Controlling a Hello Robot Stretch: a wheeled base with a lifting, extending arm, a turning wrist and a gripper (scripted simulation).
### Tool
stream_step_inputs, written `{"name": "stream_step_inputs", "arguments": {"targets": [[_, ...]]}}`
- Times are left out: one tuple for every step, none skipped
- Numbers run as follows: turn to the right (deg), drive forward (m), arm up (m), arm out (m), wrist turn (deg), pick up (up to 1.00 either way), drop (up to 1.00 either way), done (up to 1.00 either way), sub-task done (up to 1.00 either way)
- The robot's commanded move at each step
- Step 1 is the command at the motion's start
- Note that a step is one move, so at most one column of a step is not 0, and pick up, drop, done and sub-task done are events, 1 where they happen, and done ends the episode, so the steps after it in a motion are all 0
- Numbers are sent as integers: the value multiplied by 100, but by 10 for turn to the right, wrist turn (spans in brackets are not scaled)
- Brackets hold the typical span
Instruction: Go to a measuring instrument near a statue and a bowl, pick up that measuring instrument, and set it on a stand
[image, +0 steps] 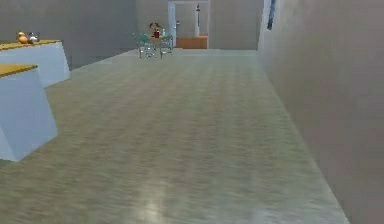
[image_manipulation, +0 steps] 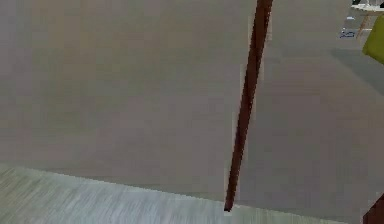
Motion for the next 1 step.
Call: {"name": "stream_step_inputs", "arguments": {"targets": [[0,100,0,0,0,0,0,0,0]]}}
